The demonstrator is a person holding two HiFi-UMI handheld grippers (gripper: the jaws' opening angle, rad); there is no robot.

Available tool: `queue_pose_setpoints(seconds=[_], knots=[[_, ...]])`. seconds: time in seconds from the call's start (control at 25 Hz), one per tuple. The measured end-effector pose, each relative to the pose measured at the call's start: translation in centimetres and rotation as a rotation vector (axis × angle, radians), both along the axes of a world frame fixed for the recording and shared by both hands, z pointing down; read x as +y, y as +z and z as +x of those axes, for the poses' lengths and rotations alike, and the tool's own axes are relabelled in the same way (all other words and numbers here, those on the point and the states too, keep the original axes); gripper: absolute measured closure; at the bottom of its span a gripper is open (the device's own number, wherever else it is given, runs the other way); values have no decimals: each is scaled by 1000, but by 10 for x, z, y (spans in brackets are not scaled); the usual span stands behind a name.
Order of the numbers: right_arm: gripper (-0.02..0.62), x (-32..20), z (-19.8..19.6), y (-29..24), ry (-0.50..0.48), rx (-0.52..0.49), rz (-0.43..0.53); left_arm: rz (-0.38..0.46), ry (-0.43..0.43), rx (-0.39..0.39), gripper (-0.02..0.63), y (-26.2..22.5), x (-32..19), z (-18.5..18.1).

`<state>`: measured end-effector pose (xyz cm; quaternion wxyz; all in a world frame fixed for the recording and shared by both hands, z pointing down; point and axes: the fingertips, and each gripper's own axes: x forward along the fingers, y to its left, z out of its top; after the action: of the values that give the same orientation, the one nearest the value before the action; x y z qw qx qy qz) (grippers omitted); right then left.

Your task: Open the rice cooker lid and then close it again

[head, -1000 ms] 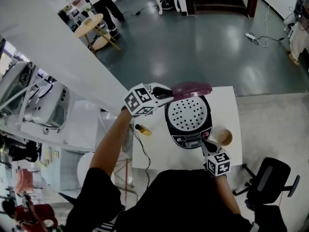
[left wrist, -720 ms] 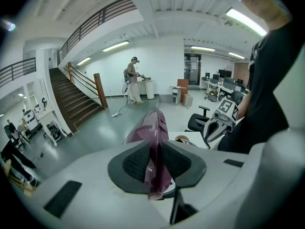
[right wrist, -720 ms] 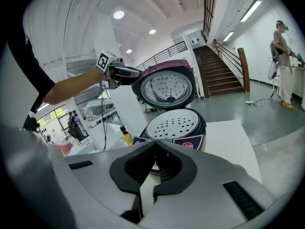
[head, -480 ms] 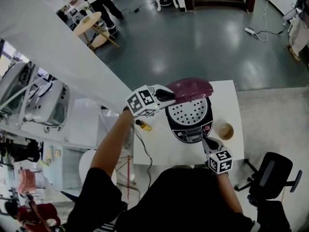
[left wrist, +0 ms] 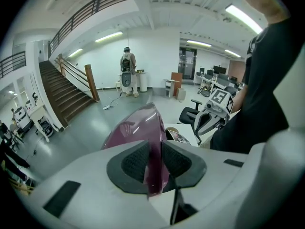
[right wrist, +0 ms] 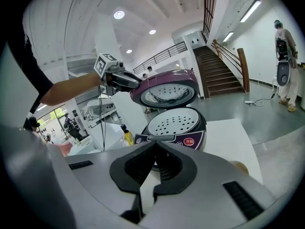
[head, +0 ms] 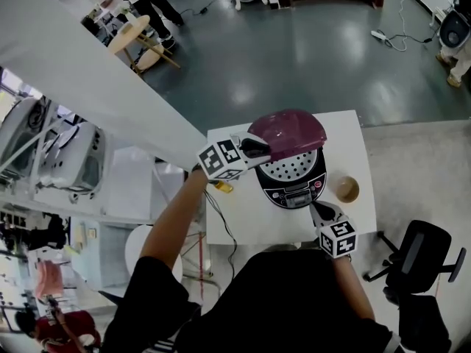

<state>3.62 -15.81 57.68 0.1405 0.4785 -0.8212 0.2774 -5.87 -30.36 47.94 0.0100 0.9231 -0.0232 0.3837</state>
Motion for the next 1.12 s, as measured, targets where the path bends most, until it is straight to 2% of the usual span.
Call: queue_pose_setpoints(seconds=[0.68, 1.12], knots=[[595, -3, -3, 2, -15, -18, 2, -8, 43, -59, 526, 35, 33, 6], [595, -12, 5, -3, -6, 10, 12, -8, 52, -78, 526, 60, 48, 7]])
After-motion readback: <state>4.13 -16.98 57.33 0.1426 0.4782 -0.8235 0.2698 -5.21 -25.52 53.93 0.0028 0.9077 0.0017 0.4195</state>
